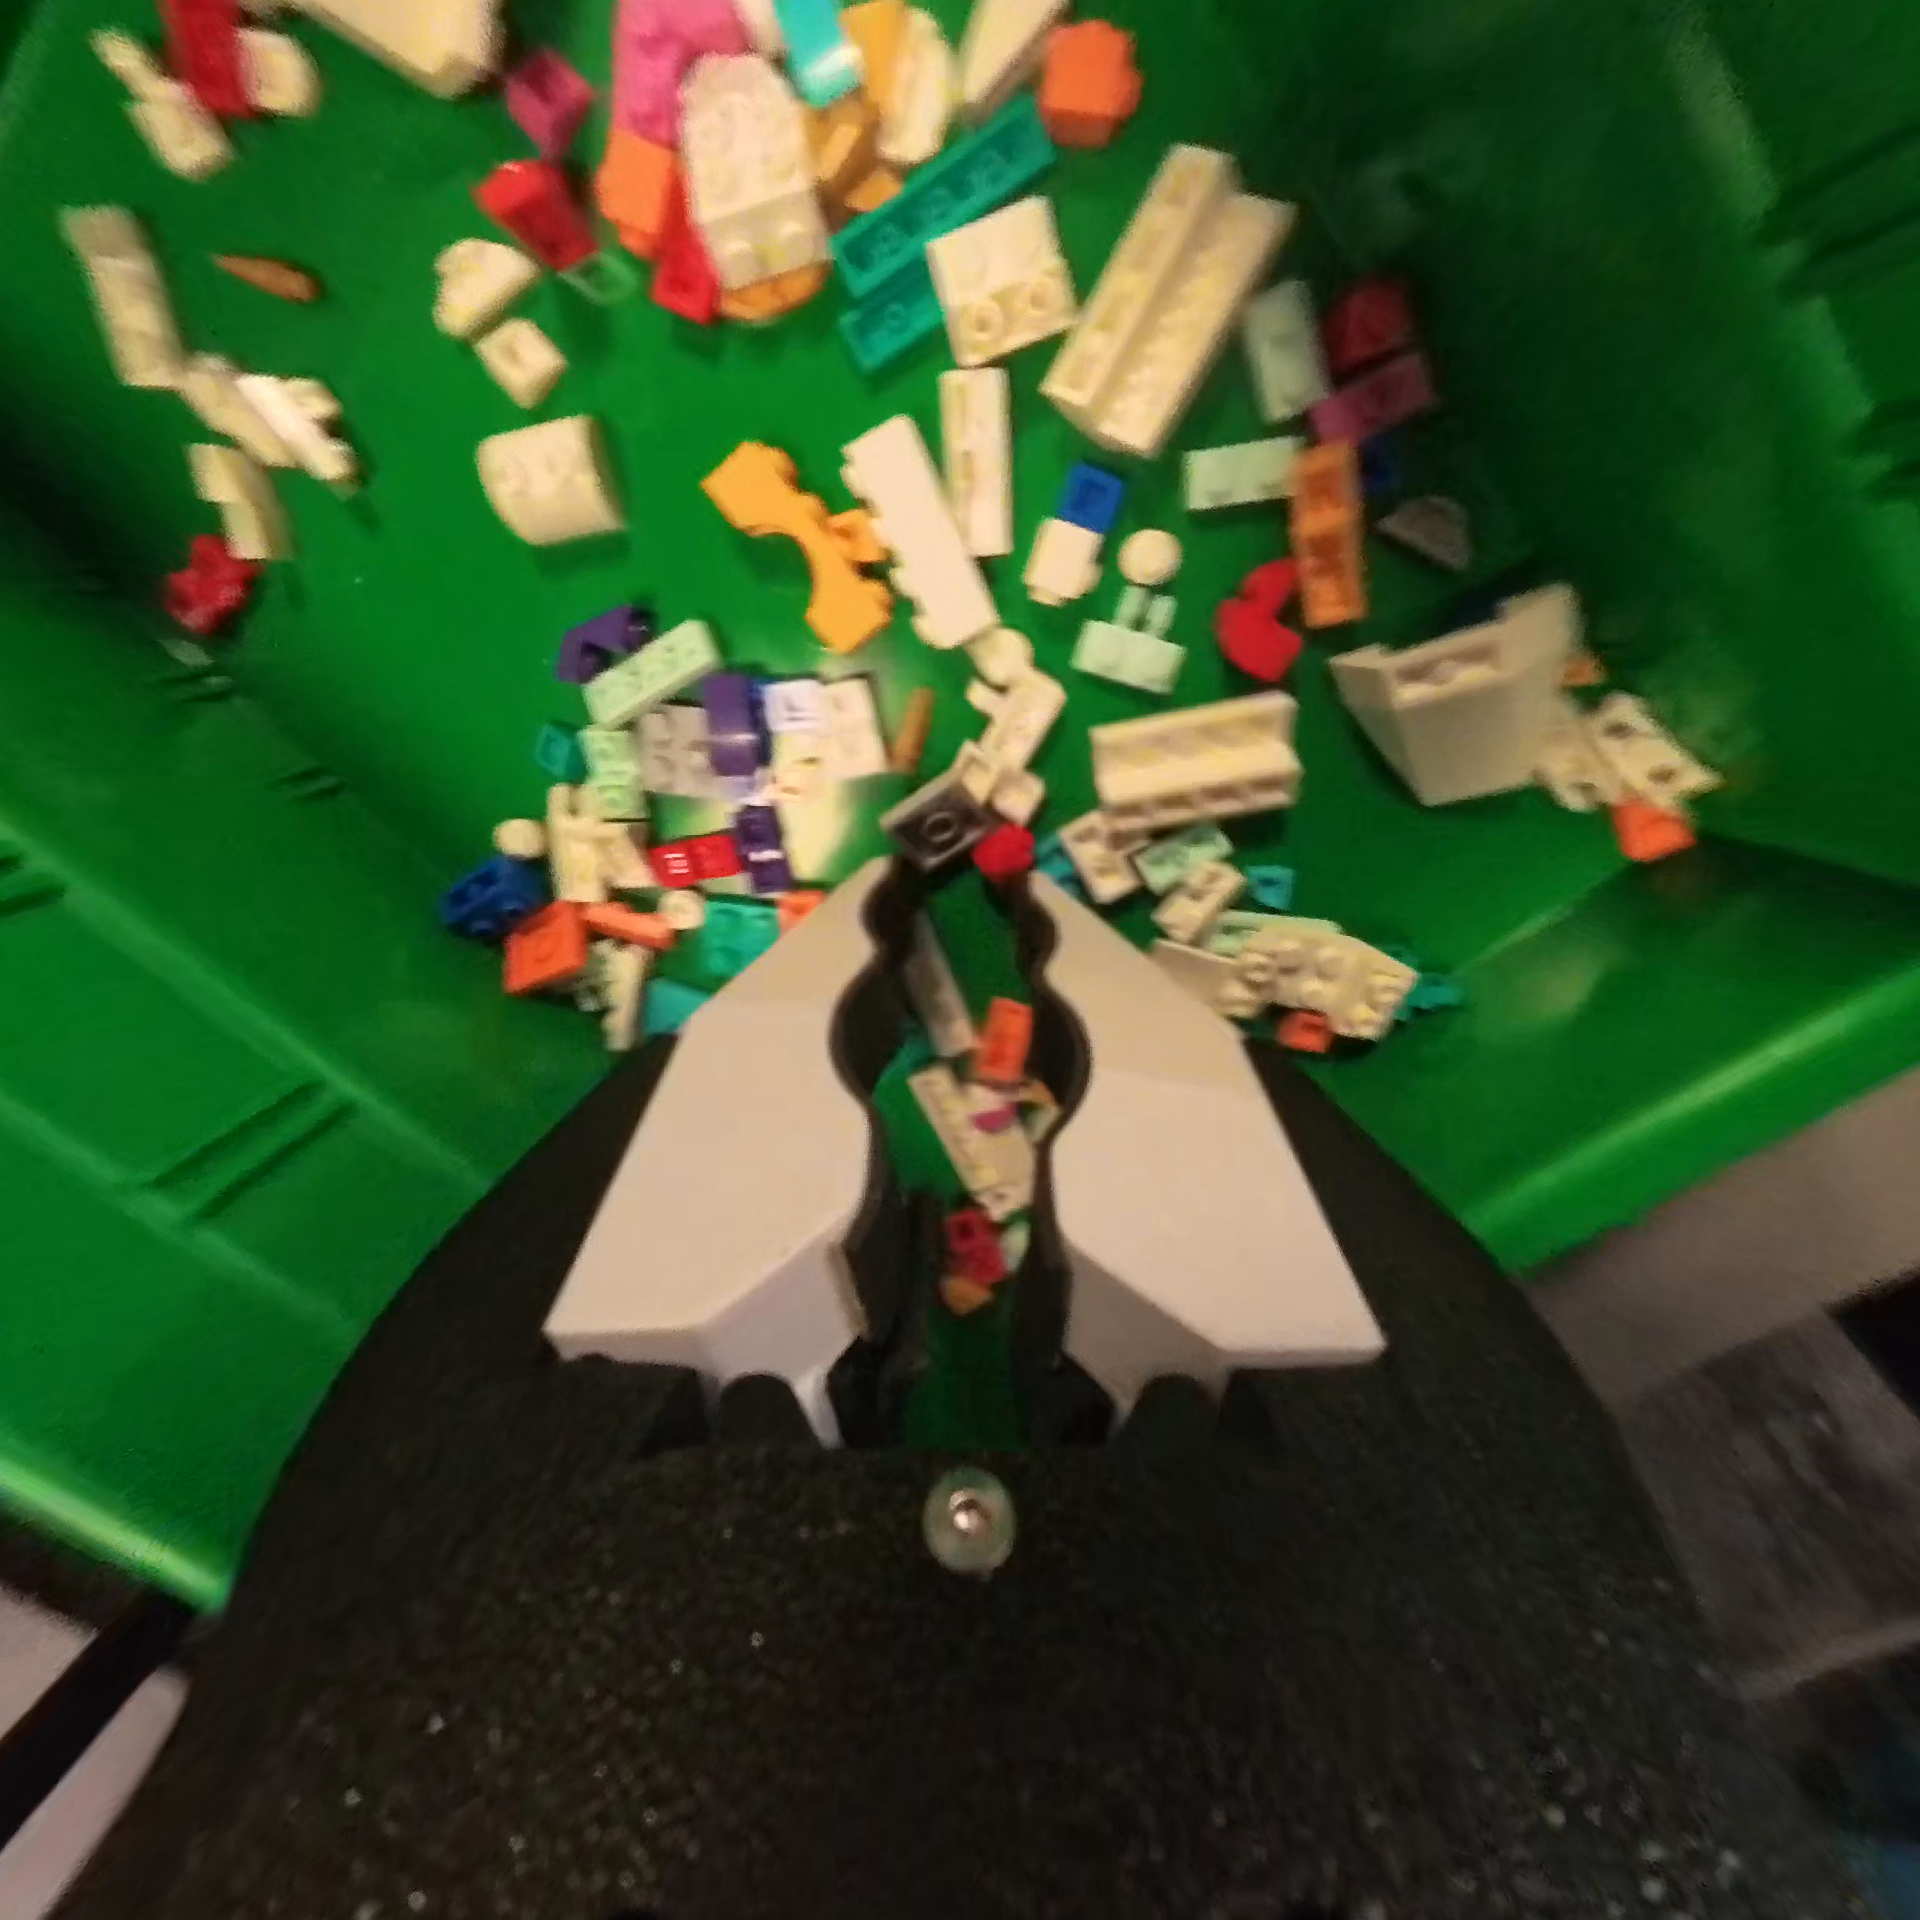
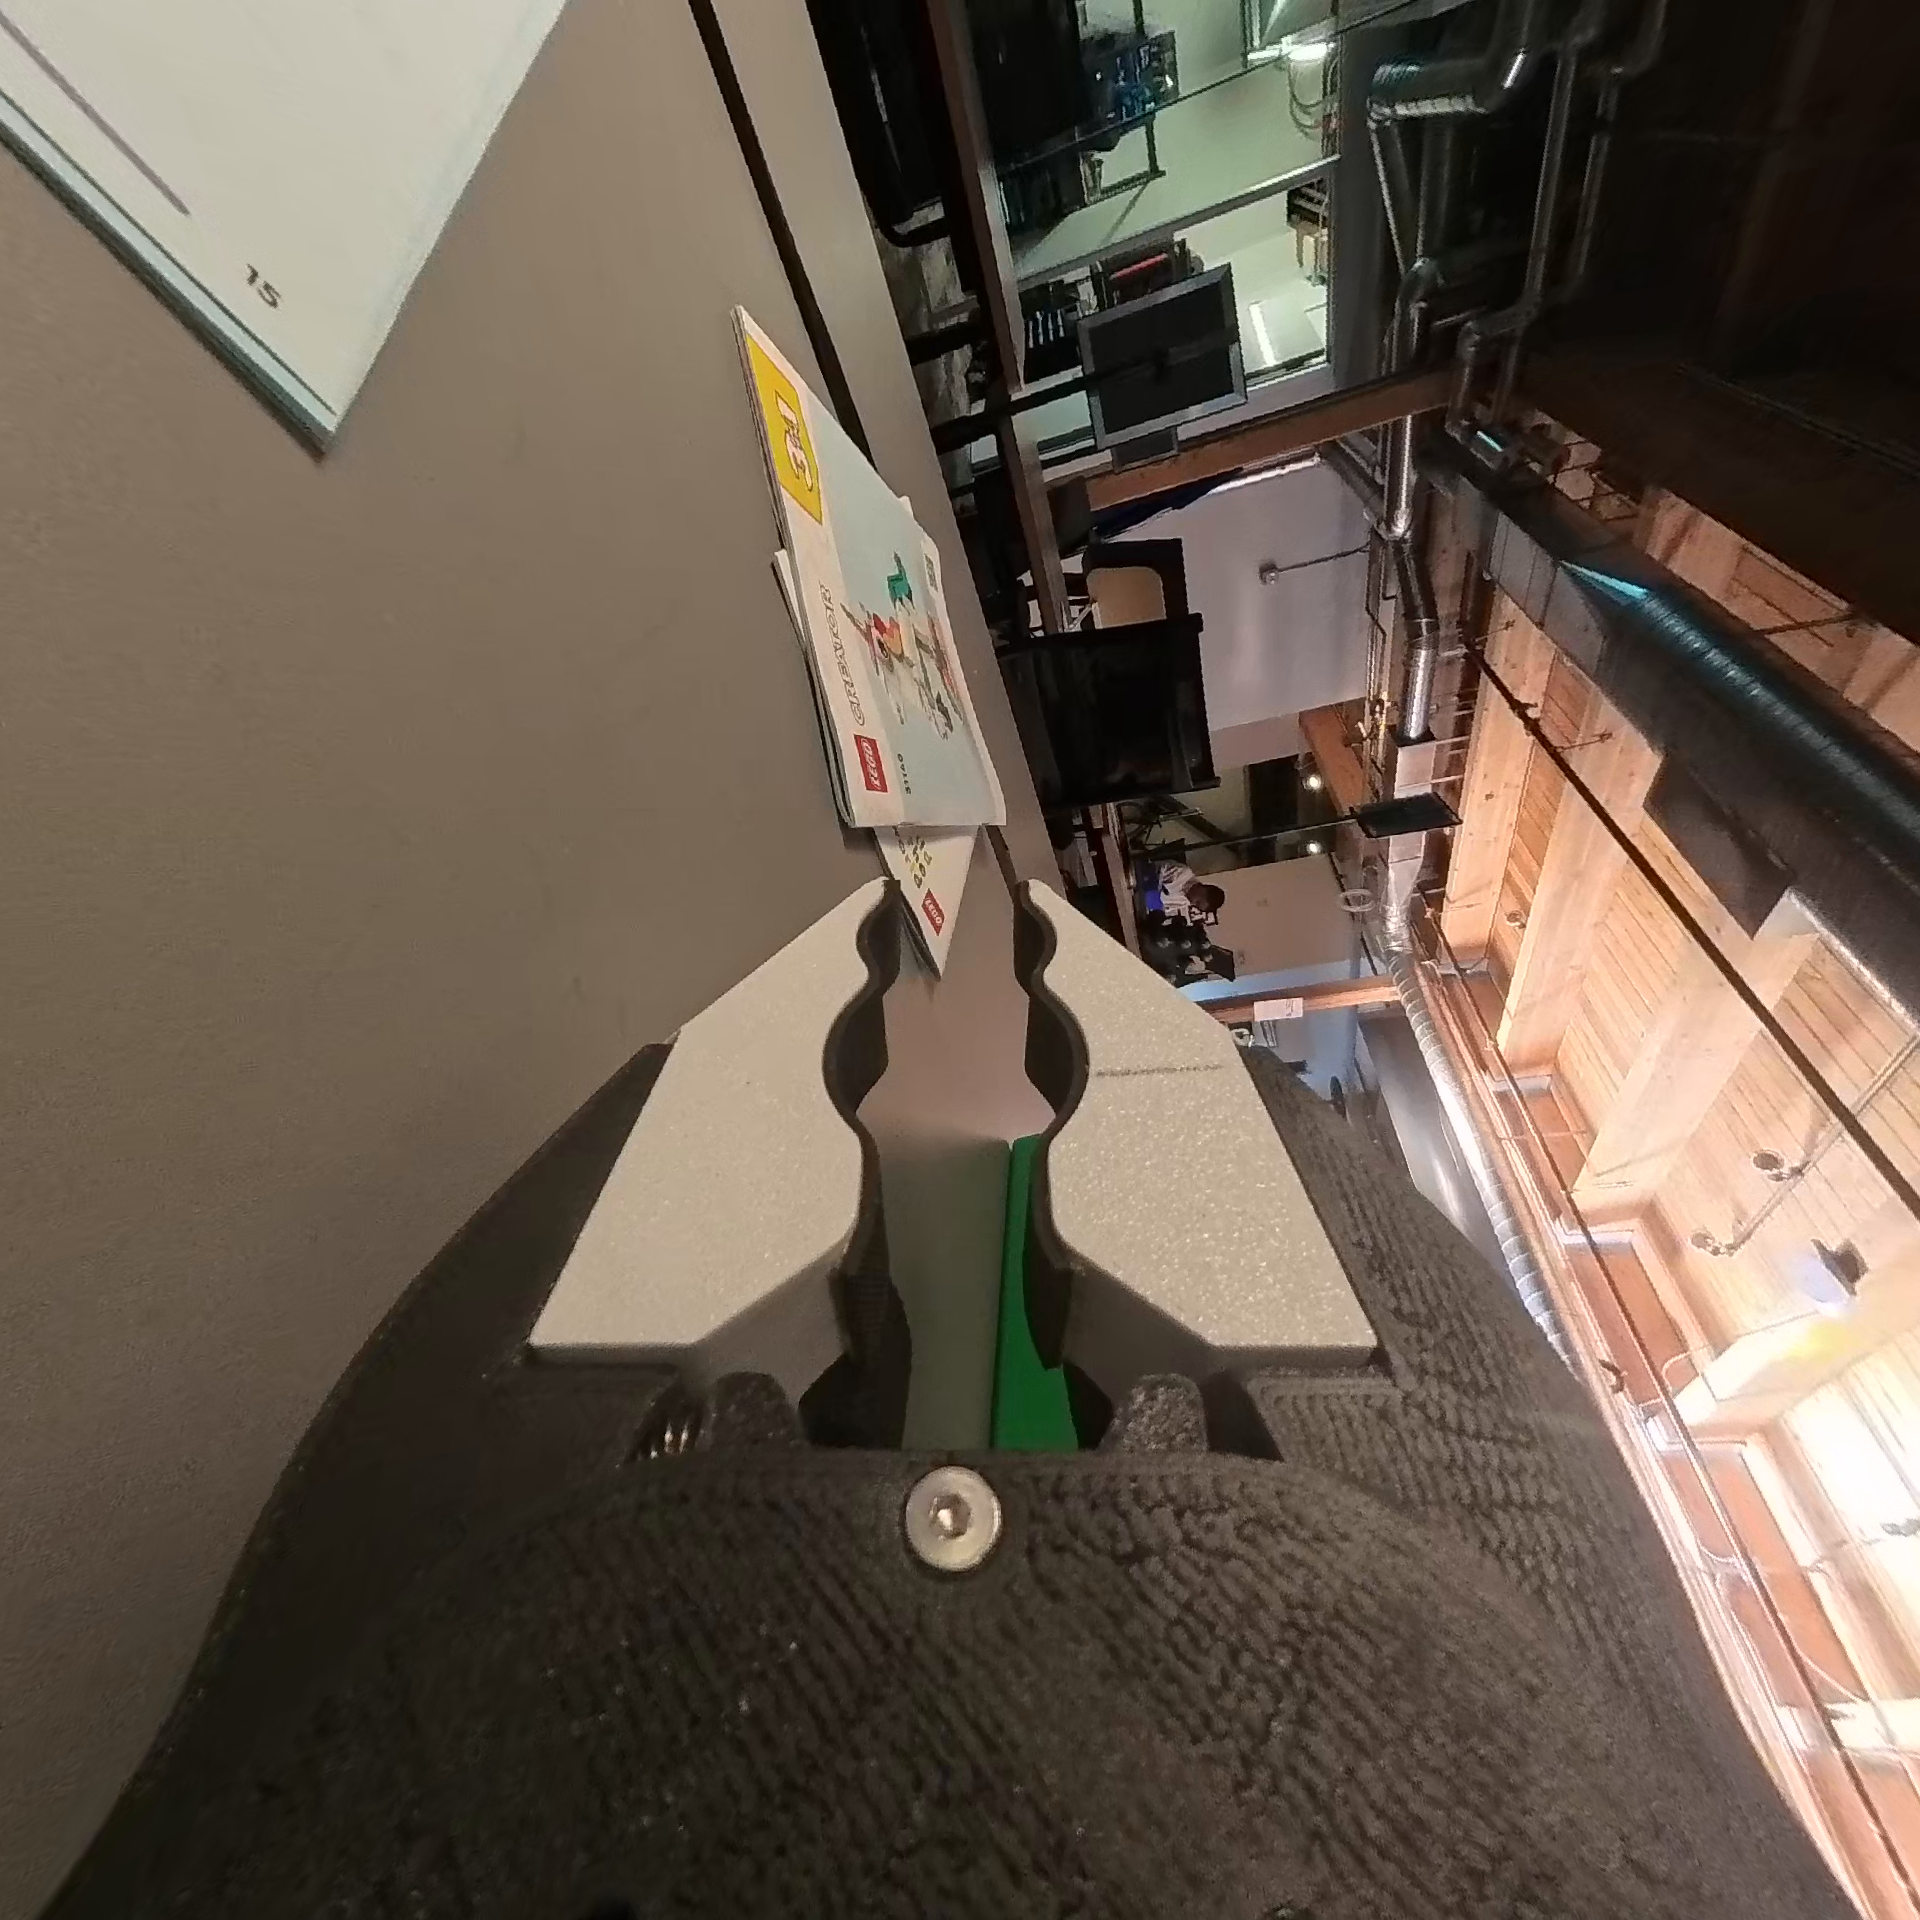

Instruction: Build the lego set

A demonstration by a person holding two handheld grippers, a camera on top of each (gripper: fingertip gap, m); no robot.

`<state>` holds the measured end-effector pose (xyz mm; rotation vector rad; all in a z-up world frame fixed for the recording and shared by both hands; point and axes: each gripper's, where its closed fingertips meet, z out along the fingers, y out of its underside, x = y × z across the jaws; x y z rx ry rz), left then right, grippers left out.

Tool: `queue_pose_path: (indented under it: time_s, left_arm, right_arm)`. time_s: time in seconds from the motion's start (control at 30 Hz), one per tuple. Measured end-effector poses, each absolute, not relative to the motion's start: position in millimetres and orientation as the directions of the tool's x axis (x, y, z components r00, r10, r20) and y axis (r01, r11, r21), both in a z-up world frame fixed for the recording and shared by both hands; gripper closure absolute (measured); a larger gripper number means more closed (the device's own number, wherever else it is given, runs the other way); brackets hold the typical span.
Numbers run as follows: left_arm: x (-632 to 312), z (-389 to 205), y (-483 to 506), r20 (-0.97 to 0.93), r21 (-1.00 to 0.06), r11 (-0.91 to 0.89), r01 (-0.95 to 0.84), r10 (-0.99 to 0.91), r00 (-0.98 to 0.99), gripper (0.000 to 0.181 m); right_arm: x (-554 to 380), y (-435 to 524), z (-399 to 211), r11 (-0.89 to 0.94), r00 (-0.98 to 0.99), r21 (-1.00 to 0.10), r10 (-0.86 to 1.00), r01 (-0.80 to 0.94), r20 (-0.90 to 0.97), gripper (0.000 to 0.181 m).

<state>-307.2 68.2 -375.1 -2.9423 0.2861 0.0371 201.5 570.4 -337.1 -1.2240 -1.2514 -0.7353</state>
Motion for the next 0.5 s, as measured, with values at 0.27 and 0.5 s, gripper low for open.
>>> queue_pose_path:
  time_s: [0.27,0.5]
  left_arm:
    - [-352,-350,84,-0.229,-0.233,-0.969,-0.078,-0.023,0.973,0.154]
    - [-365,-365,84,-0.243,-0.071,-0.994,-0.086,-0.066,0.968,0.160]
  right_arm:
    - [201,570,-337,0.255,0.228,-0.273,0.193,0.928,0.954,0.161]
    - [202,569,-335,0.257,0.233,-0.277,0.189,0.926,0.954,0.161]
